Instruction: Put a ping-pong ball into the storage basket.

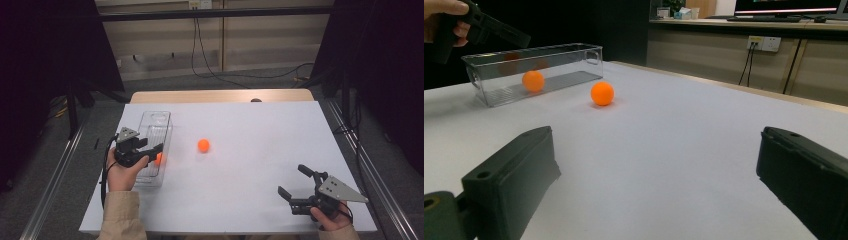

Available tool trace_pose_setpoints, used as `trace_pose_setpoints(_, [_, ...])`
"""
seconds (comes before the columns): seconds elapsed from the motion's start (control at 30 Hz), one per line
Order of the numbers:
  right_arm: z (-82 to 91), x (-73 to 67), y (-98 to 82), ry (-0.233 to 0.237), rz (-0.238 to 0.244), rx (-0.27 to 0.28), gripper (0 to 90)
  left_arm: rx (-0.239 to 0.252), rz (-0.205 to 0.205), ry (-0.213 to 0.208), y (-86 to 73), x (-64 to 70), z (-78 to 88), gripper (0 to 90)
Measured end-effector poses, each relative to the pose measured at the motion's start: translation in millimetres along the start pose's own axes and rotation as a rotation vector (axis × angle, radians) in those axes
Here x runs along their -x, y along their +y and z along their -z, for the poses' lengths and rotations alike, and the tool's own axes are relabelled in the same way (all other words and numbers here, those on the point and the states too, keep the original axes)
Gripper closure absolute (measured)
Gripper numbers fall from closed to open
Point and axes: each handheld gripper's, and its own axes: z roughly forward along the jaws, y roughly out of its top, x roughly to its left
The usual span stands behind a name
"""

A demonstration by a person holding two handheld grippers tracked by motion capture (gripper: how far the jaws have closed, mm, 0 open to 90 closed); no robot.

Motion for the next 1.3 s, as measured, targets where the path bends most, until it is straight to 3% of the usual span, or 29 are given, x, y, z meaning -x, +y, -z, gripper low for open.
trace_pose_setpoints(0.37, [0.0, 0.3, -0.1, 0.000, -0.002, -0.001, 2.1, 0.000, 0.005, -0.029, 1.9, 7.8, -3.5, 29.3])
trace_pose_setpoints(1.3, [-0.5, -0.2, 0.0, 0.000, 0.003, -0.002, 2.1, -0.017, -0.033, -0.077, 6.1, 27.4, -14.1, 17.3])
